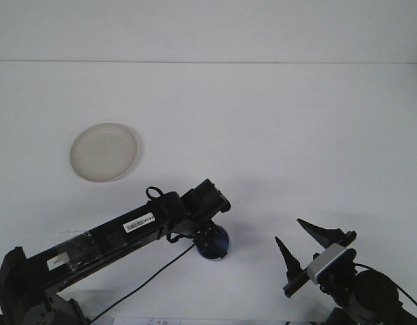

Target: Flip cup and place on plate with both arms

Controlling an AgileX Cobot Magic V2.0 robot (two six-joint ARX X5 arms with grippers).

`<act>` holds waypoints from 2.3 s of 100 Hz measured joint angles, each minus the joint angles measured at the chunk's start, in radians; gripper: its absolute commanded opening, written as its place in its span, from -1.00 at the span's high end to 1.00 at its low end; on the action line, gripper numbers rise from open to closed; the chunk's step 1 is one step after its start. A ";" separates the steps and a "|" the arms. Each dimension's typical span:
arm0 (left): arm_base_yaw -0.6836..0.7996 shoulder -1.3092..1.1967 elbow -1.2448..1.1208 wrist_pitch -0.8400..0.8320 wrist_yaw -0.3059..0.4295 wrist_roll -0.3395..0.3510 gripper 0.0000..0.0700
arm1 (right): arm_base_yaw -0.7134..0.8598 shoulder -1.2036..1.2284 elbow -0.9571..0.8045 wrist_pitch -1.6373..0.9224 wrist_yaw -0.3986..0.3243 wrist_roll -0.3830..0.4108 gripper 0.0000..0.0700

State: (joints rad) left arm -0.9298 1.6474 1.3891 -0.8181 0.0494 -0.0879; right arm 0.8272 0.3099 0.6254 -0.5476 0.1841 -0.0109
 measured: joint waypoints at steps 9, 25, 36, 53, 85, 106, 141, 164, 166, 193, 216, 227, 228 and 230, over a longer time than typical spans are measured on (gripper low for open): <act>0.038 -0.032 0.047 -0.048 -0.027 0.029 0.98 | 0.000 0.000 0.000 0.000 0.000 0.000 -0.22; 0.185 -0.140 0.134 -0.117 -0.104 0.087 0.99 | 0.000 0.000 0.000 0.000 0.000 0.000 -0.22; 0.345 -0.183 0.159 -0.125 -0.130 0.126 0.99 | 0.000 0.000 0.000 0.000 0.000 0.000 -0.22; 0.639 -0.144 0.158 -0.085 -0.130 0.148 0.99 | 0.000 0.000 0.000 -0.001 0.000 0.000 -0.22; 0.958 0.004 0.156 0.074 -0.075 0.133 0.98 | 0.000 0.000 0.000 0.000 0.000 0.000 -0.22; 0.985 0.109 0.155 0.099 -0.072 0.134 0.98 | 0.000 0.000 -0.008 0.002 0.000 0.000 -0.22; 0.988 0.142 0.154 0.108 -0.072 0.129 -0.34 | 0.000 0.000 -0.008 0.006 0.000 0.000 -0.22; 0.988 0.142 0.162 0.098 -0.072 0.113 -0.65 | 0.000 0.000 -0.008 0.006 0.000 0.000 -0.22; 0.988 0.142 0.167 0.095 -0.072 0.108 -0.65 | 0.000 0.000 -0.008 0.006 0.000 0.000 -0.22; 0.988 0.001 0.243 0.108 -0.072 0.068 -0.65 | 0.000 0.000 -0.008 0.004 0.000 0.000 -0.22; 0.979 -0.287 0.253 0.085 -0.072 0.037 -0.65 | 0.000 0.000 -0.008 0.012 0.030 0.021 -0.48; 0.937 -0.448 0.186 0.107 -0.072 0.008 -0.65 | 0.000 0.000 -0.008 0.030 0.063 0.043 -0.49; 0.931 -0.463 0.176 0.110 -0.072 0.006 -0.65 | 0.000 0.000 -0.008 0.031 0.066 0.044 -0.49; 0.919 -0.496 0.153 0.119 -0.072 0.000 -0.65 | 0.000 0.000 -0.008 0.034 0.076 0.046 -0.48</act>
State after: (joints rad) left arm -0.0105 1.1511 1.5425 -0.6994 -0.0223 -0.0875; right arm 0.8272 0.3099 0.6178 -0.5133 0.2596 0.0349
